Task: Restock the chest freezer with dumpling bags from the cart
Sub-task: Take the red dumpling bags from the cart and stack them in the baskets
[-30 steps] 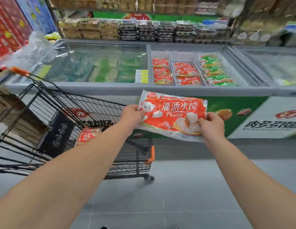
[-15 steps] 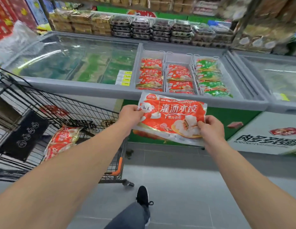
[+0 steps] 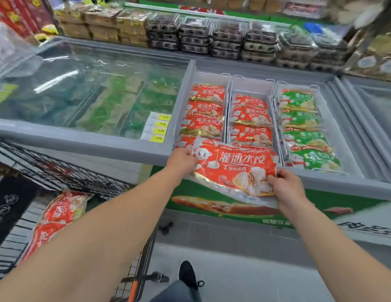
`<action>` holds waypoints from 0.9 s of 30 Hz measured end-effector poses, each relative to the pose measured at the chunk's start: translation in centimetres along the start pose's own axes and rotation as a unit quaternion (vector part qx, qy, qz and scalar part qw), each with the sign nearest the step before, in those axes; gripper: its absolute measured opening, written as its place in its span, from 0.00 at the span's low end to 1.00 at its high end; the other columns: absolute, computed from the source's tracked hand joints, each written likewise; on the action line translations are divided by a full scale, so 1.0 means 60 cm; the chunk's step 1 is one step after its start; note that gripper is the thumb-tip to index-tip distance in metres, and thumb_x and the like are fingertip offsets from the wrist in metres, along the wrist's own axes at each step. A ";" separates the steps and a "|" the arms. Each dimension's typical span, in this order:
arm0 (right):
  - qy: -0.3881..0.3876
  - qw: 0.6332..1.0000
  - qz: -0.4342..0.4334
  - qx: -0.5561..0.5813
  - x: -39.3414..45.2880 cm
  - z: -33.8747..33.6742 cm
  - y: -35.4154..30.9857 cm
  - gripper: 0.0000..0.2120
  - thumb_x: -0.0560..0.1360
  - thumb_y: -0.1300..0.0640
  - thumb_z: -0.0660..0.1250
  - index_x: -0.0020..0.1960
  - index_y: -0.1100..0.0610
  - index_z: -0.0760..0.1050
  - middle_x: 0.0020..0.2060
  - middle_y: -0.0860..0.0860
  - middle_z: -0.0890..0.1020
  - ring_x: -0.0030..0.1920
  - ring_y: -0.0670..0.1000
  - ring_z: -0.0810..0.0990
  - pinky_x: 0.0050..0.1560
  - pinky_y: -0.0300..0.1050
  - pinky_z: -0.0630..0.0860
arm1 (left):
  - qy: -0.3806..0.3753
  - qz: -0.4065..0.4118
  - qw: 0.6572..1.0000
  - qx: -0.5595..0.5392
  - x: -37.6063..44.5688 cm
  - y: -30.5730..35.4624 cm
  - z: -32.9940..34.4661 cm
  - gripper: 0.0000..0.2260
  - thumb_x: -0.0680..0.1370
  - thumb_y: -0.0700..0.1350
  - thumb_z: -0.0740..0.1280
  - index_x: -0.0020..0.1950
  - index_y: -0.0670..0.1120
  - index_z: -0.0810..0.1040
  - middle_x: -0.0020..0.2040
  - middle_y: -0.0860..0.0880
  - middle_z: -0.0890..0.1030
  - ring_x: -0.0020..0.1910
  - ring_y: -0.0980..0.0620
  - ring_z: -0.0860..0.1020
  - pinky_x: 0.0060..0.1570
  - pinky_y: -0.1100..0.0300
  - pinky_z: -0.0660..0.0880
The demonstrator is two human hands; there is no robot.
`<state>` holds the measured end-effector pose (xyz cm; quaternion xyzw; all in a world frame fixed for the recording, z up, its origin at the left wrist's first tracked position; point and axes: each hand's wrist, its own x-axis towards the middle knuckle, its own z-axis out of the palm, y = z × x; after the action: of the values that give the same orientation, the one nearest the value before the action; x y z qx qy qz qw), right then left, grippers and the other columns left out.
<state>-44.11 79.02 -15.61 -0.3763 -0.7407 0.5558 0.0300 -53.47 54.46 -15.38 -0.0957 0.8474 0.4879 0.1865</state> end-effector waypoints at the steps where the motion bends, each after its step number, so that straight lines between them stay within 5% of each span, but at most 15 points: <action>1: -0.009 1.000 -0.001 -0.003 0.023 0.011 -0.012 0.09 0.77 0.67 0.65 0.47 0.55 0.80 0.46 0.53 0.85 0.49 0.55 0.83 0.56 0.55 0.80 | 0.001 -0.009 1.000 -0.004 0.024 0.006 -0.001 0.07 0.78 0.43 0.67 0.44 0.41 0.81 0.47 0.45 0.84 0.48 0.45 0.82 0.50 0.51 0.80; 9: -0.055 0.995 -0.011 -0.080 0.167 0.078 -0.071 0.06 0.75 0.63 0.66 0.45 0.55 0.80 0.43 0.53 0.85 0.48 0.59 0.83 0.57 0.63 0.79 | 0.016 -0.036 0.999 0.003 0.150 0.032 -0.006 0.11 0.79 0.42 0.66 0.37 0.46 0.78 0.41 0.47 0.83 0.45 0.46 0.82 0.47 0.53 0.80; 15: -0.091 0.992 -0.001 -0.092 0.274 0.119 -0.099 0.06 0.76 0.65 0.65 0.45 0.57 0.79 0.43 0.55 0.84 0.47 0.59 0.82 0.54 0.57 0.78 | 0.032 -0.076 0.996 0.025 0.241 0.061 0.012 0.12 0.79 0.40 0.66 0.34 0.44 0.76 0.40 0.45 0.81 0.41 0.46 0.79 0.39 0.58 0.74; 21: -0.115 0.988 0.012 -0.101 0.440 0.154 -0.124 0.06 0.73 0.63 0.65 0.47 0.59 0.80 0.44 0.58 0.84 0.48 0.62 0.82 0.52 0.61 0.79 | 0.056 -0.092 0.993 0.040 0.400 0.093 0.062 0.09 0.74 0.45 0.69 0.41 0.39 0.81 0.45 0.38 0.84 0.48 0.38 0.83 0.51 0.45 0.80; 27: -0.145 0.981 0.025 -0.129 0.570 0.180 -0.178 0.07 0.76 0.64 0.65 0.44 0.55 0.79 0.43 0.56 0.84 0.44 0.60 0.82 0.50 0.57 0.80 | 0.036 -0.141 0.987 0.073 0.509 0.147 0.094 0.11 0.80 0.45 0.66 0.40 0.40 0.77 0.48 0.40 0.83 0.52 0.40 0.81 0.53 0.53 0.77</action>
<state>-79.16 89.53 -23.48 -0.3107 -0.7933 0.5044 -0.1403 -83.10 64.42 -23.49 -0.2179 0.8648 0.3896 0.2299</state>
